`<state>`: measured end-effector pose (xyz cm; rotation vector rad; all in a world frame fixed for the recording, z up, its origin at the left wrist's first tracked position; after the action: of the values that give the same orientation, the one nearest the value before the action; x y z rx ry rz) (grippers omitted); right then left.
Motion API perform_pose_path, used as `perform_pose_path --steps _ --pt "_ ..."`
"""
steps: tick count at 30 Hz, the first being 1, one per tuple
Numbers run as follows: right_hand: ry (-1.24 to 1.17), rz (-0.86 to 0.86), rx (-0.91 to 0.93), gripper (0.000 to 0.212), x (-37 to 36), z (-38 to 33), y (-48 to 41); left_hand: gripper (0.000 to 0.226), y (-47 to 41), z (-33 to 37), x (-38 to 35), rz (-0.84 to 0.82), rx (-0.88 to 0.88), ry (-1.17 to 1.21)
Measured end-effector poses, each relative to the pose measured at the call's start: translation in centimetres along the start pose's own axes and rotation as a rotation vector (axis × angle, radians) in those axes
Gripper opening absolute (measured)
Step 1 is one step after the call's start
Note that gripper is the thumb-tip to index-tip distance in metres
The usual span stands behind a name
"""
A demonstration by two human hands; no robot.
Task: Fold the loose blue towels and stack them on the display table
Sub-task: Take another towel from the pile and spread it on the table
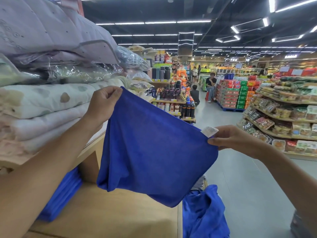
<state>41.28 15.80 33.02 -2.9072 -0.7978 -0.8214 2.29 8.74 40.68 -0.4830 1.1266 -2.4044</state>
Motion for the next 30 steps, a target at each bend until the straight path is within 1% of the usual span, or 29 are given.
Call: perform_pose_path --steps 2,5,7,8,9,10,12,13,16,18,20,22,24,25,28,30 --pt "0.053 0.003 0.007 0.035 -0.5 0.2 0.1 0.025 1.3 -0.4 0.7 0.013 0.026 -0.007" --pt "0.128 0.017 0.005 0.029 -1.5 0.5 0.4 0.028 3.2 -0.8 1.5 0.019 0.039 -0.023" --pt "0.079 0.025 0.060 0.027 -1.9 0.2 0.6 0.028 4.1 -0.9 2.4 0.045 0.029 -0.061" --pt "0.027 0.030 0.088 0.020 -1.9 -0.1 0.8 0.027 4.5 -0.8 3.0 0.063 0.016 -0.090" --pt "-0.024 0.030 0.101 0.008 -1.8 -0.2 1.0 0.026 4.9 -0.6 3.7 0.082 -0.007 -0.122" --pt "-0.080 0.018 0.109 0.007 -1.8 -0.3 1.2 0.024 5.3 -0.1 4.4 0.102 -0.035 -0.151" --pt "-0.189 -0.028 0.111 0.033 -1.7 -0.1 1.4 0.022 6.4 1.4 5.8 0.148 -0.111 -0.202" --pt "-0.238 -0.056 0.124 0.038 -1.6 -0.2 1.7 0.023 7.0 2.5 6.5 0.174 -0.160 -0.241" --pt "-0.395 -0.194 0.234 0.036 -1.8 -0.4 3.1 0.023 9.1 5.5 8.7 0.281 -0.300 -0.380" --pt "-0.441 -0.262 0.291 0.040 -2.0 -0.3 3.8 0.022 11.0 6.9 10.3 0.364 -0.319 -0.461" --pt "-0.437 -0.345 0.316 0.046 -3.0 0.1 4.2 0.022 13.3 7.8 11.4 0.388 -0.335 -0.539" --pt "-0.415 -0.388 0.292 0.054 -4.8 0.8 4.3 0.021 15.7 8.7 11.7 0.345 -0.398 -0.647" --pt "-0.415 -0.362 0.225 0.055 -7.1 1.8 4.0 0.027 18.1 8.1 12.3 0.299 -0.432 -0.701" --pt "-0.410 -0.342 0.191 0.055 -8.6 2.4 3.9 0.028 19.4 7.1 12.9 0.306 -0.412 -0.690" --pt "-0.366 -0.308 0.077 0.054 -12.9 5.0 2.9 0.023 23.5 2.3 15.3 0.365 -0.260 -0.606" --pt "-0.338 -0.300 -0.023 0.043 -15.8 7.4 1.9 0.022 26.3 -0.6 15.8 0.305 -0.197 -0.602"
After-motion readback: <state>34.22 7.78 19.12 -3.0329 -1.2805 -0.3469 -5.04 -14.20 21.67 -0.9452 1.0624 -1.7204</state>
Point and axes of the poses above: each hand's wrist, its own y-axis away from the middle knuckle, its own x-axis out of the back of the hand, z = x × y, the point moved 6 cm from there along -y, towards the middle knuckle, and after that the axes turned 14 degrees about -x, right-handed, at the moved point
